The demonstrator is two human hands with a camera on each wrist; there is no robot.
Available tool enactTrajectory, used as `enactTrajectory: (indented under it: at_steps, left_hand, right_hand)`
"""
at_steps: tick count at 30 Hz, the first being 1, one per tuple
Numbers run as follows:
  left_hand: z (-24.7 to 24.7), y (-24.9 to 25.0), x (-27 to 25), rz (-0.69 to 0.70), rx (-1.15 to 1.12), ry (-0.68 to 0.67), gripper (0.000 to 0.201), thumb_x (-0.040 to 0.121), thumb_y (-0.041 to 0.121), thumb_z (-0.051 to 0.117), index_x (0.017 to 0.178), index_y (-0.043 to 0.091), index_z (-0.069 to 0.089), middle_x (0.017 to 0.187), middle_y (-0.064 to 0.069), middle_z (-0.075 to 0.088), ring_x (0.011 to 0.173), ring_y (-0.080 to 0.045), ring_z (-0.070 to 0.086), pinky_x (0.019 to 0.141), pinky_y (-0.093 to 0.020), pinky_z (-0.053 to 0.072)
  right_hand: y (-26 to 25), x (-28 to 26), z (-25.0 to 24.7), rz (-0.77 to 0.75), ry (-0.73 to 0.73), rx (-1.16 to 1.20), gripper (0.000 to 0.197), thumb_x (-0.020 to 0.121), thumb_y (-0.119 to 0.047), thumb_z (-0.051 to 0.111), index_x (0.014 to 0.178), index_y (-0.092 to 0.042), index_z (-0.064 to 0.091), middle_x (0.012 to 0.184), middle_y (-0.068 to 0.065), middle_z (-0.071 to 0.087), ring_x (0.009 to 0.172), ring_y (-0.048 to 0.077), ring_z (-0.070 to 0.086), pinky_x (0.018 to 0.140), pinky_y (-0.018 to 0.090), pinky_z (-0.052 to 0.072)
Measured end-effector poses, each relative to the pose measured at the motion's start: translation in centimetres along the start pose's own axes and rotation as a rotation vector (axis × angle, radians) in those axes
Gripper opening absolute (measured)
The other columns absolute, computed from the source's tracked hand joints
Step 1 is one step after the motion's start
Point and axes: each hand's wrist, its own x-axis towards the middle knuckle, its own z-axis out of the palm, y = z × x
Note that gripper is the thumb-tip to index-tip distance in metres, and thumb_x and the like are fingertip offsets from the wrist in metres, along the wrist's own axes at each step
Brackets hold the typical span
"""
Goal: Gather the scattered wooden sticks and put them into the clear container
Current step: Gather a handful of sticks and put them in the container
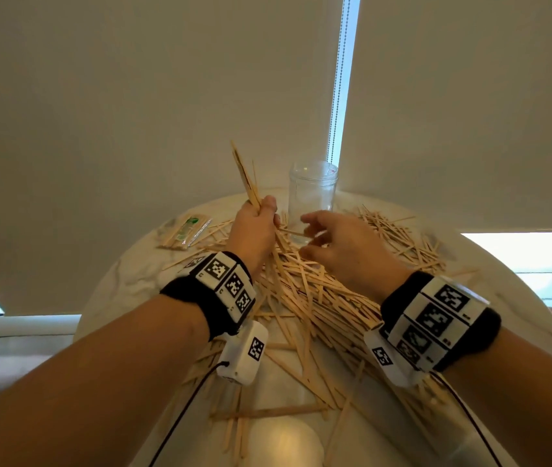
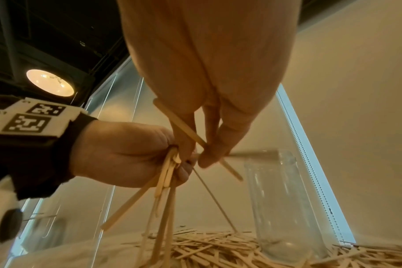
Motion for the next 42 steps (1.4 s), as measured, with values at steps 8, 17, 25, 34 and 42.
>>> enactTrajectory:
  at_steps: [8, 17, 25, 34, 42]
  left_hand:
    - [0.4, 1.8, -0.6, 0.079, -0.140, 0.036, 0.024, 0.106, 0.034, 0.044, 0.090, 0.019, 0.055, 0.068, 0.005, 0.055, 0.053, -0.011, 0.046, 0.055, -0.031, 0.044]
    - [0.2, 2.2, -2.0, 0.000, -0.270, -0.172, 0.024, 0.106, 0.034, 0.044, 0.098, 0.014, 0.054, 0.069, 0.003, 0.058, 0.053, -0.014, 0.049, 0.052, -0.031, 0.047]
    - [-0.7, 1.2, -0.7, -0.036, -0.220, 0.025, 0.026, 0.107, 0.036, 0.043, 0.096, 0.014, 0.054, 0.079, -0.002, 0.070, 0.063, -0.019, 0.056, 0.061, -0.037, 0.052]
    - [1.2, 1.4, -4.0, 0.178, -0.045, -0.328, 0.062, 0.088, 0.071, 0.042, 0.106, 0.016, 0.064, 0.069, 0.010, 0.061, 0.057, -0.006, 0.053, 0.054, -0.023, 0.042]
    - [1.2, 0.4, -4.2, 0.166, 0.022, -0.528, 0.077, 0.072, 0.076, 0.064, 0.119, 0.015, 0.066, 0.067, 0.001, 0.058, 0.052, -0.008, 0.046, 0.052, -0.025, 0.039]
  right_hand:
    - [0.6, -0.4, 0.4, 0.172, 0.009, 0.183, 0.010, 0.097, -0.018, 0.063, 0.106, -0.017, 0.068, 0.096, -0.003, 0.070, 0.076, 0.008, 0.071, 0.071, 0.022, 0.061]
    - [-0.5, 0.5, -0.3, 0.137, -0.145, 0.112, 0.026, 0.095, -0.029, 0.067, 0.119, -0.019, 0.069, 0.095, -0.004, 0.072, 0.076, 0.008, 0.072, 0.065, 0.017, 0.056]
    - [-0.2, 0.0, -0.8, 0.176, 0.001, 0.284, 0.012, 0.094, -0.020, 0.066, 0.098, -0.011, 0.073, 0.087, -0.001, 0.074, 0.076, 0.014, 0.074, 0.072, 0.026, 0.062]
    - [-1.7, 1.0, -1.3, 0.158, 0.119, 0.617, 0.022, 0.091, -0.027, 0.071, 0.095, -0.005, 0.071, 0.084, 0.006, 0.075, 0.075, 0.017, 0.075, 0.070, 0.028, 0.062]
    - [-1.0, 0.5, -2.0, 0.213, 0.108, 0.749, 0.018, 0.091, -0.015, 0.071, 0.099, 0.001, 0.071, 0.094, 0.020, 0.074, 0.079, 0.030, 0.074, 0.064, 0.034, 0.062]
